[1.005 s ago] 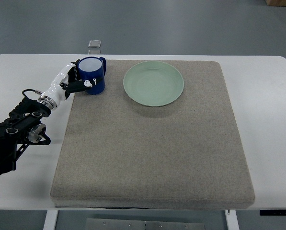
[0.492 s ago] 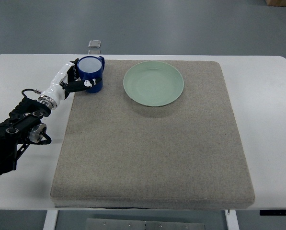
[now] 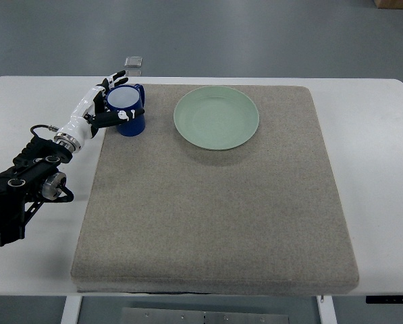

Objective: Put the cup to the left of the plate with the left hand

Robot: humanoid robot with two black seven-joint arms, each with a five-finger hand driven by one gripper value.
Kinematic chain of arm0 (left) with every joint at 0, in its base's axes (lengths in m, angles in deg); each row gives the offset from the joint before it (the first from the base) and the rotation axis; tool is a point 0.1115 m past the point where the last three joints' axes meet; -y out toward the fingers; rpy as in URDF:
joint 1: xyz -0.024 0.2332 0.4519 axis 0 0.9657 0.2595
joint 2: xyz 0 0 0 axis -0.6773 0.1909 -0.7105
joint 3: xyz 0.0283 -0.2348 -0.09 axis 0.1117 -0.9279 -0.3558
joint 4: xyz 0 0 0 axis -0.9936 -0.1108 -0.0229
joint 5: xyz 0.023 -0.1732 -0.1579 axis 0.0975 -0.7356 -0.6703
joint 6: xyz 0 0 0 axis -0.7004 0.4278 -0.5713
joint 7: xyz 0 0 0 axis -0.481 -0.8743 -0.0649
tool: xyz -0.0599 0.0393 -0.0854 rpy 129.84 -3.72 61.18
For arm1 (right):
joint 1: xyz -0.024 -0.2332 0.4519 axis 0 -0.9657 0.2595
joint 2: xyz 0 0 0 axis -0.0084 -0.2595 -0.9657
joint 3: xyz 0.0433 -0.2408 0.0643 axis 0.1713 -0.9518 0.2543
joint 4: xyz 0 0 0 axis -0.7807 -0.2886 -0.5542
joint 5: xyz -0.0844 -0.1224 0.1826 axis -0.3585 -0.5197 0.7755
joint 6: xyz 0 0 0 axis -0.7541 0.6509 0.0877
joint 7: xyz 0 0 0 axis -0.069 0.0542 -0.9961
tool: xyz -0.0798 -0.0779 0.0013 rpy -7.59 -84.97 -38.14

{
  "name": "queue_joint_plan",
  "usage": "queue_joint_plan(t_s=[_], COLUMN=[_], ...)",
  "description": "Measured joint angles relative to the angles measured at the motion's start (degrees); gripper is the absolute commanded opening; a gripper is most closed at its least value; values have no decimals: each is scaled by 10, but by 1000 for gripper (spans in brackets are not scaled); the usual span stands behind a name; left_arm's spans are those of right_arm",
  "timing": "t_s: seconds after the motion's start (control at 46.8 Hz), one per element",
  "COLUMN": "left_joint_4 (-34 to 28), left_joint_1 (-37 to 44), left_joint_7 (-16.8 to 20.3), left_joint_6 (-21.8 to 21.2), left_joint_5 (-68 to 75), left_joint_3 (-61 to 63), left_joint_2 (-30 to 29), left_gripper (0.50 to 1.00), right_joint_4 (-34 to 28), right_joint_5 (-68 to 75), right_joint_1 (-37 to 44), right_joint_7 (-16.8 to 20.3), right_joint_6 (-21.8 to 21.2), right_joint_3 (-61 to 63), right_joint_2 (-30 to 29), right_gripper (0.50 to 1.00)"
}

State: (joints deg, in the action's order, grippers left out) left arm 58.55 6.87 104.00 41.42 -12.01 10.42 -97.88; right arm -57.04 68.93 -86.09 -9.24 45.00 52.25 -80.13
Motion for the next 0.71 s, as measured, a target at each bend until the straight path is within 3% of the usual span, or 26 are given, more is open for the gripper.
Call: queue_joint_plan(t_s=[0.406, 0.706], left_joint_4=[82, 90], left_joint_1=[-1, -11], left_joint_7=[0, -4], left_joint_6=[13, 65], left_joint_5=[-67, -135], left_joint_3=[-14, -109], left_joint_2=[-30, -35], left_gripper=[996, 994], right_joint_4=[0, 0], right_joint_5=[0, 0], right_joint_1=[0, 0], right_joint_7=[0, 0], right_joint_6=[0, 0], right_joint_3=[0, 0], right_joint_2=[0, 0], right_gripper=[934, 934])
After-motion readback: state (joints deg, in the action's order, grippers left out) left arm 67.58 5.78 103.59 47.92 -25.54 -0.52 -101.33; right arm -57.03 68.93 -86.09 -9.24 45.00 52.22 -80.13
